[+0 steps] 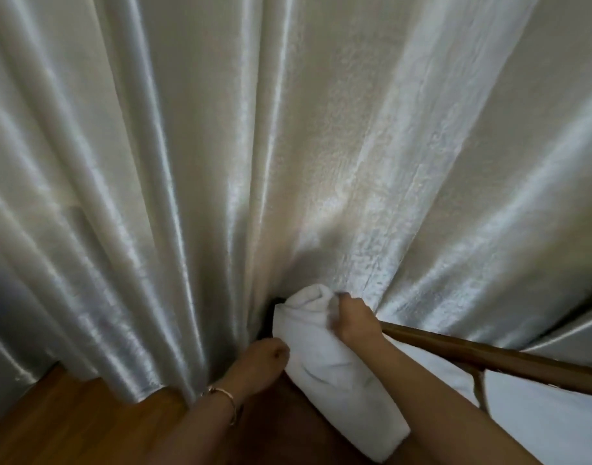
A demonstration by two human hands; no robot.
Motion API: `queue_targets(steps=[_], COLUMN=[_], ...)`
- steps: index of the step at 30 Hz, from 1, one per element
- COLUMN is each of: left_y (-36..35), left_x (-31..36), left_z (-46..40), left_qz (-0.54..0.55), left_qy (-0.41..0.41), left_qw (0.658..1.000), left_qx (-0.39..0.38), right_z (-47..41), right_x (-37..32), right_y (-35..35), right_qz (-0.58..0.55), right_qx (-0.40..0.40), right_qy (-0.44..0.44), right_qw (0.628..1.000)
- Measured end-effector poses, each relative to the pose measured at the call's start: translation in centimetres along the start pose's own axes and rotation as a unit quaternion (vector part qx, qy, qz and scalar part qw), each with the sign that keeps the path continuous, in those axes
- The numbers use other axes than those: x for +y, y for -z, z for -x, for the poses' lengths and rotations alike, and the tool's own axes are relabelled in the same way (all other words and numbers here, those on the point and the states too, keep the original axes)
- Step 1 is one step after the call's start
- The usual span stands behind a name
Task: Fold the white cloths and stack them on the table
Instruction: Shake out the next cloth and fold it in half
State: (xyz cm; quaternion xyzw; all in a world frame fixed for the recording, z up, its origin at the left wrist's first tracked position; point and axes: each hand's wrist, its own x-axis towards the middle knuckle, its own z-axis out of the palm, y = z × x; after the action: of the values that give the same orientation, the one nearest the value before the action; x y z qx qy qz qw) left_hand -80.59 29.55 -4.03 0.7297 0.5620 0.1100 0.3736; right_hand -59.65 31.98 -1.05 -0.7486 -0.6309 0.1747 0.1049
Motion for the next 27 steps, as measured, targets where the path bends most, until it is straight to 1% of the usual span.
queue_targets(steps=[2, 3, 6, 8, 10, 14, 15, 17, 18, 20, 22, 24, 26, 27], left_y=[-0.3, -0.6, -1.7, -2.0, -2.1, -0.8, -0.4, 0.0, 0.0, -0.1, 0.0, 0.9, 2.4, 3.3], left_x=[0.0, 0.4, 2.2, 3.0, 3.3, 5.7, 6.9, 9.3, 10.3, 12.1, 13.9, 16.1, 18.5, 19.9], left_z=[-0.2, -0.2, -0.6, -0.9, -0.8, -0.9, -1.2, -1.7, -2.0, -2.0, -1.5, -1.0, -0.4, 0.0], left_qz=[0.033, 0.042, 0.082, 0.126, 0.156, 0.258, 0.277, 0.340, 0.350, 0.297, 0.265, 0.274, 0.284, 0.273], left_qy=[0.009, 0.015, 0.025, 0.035, 0.052, 0.115, 0.134, 0.149, 0.136, 0.090, 0.034, -0.021, -0.070, -0.099], left_qw=[0.999, 0.999, 0.996, 0.991, 0.986, 0.953, 0.944, 0.922, 0.922, 0.946, 0.959, 0.955, 0.947, 0.947], left_qx=[-0.006, -0.014, -0.012, 0.008, 0.035, 0.111, 0.121, 0.110, 0.099, 0.087, 0.095, 0.115, 0.134, 0.137], right_z=[0.8, 1.0, 0.6, 0.4, 1.9, 6.7, 8.1, 10.5, 11.6, 13.4, 14.9, 16.4, 17.9, 18.8], right_x=[0.5, 0.7, 1.0, 0.7, 0.2, -0.2, -0.4, -0.5, -0.6, -0.3, 0.8, 2.4, 4.3, 5.3], right_y=[-0.2, -0.4, -0.8, -0.3, 0.7, 4.7, 6.3, 9.4, 11.1, 14.1, 17.0, 19.9, 22.9, 24.3], right_qz=[0.070, 0.079, 0.014, 0.035, 0.081, 0.094, 0.086, 0.056, 0.040, 0.025, 0.047, 0.068, 0.057, 0.043], right_qx=[-0.012, -0.016, -0.019, -0.006, 0.016, 0.051, 0.066, 0.104, 0.121, 0.157, 0.196, 0.215, 0.219, 0.216], right_qy=[-0.005, -0.010, -0.061, -0.070, -0.048, 0.038, 0.052, 0.075, 0.084, 0.079, 0.054, 0.026, 0.002, 0.000], right_qw=[0.997, 0.997, 0.998, 0.997, 0.995, 0.994, 0.993, 0.990, 0.988, 0.984, 0.978, 0.974, 0.974, 0.975])
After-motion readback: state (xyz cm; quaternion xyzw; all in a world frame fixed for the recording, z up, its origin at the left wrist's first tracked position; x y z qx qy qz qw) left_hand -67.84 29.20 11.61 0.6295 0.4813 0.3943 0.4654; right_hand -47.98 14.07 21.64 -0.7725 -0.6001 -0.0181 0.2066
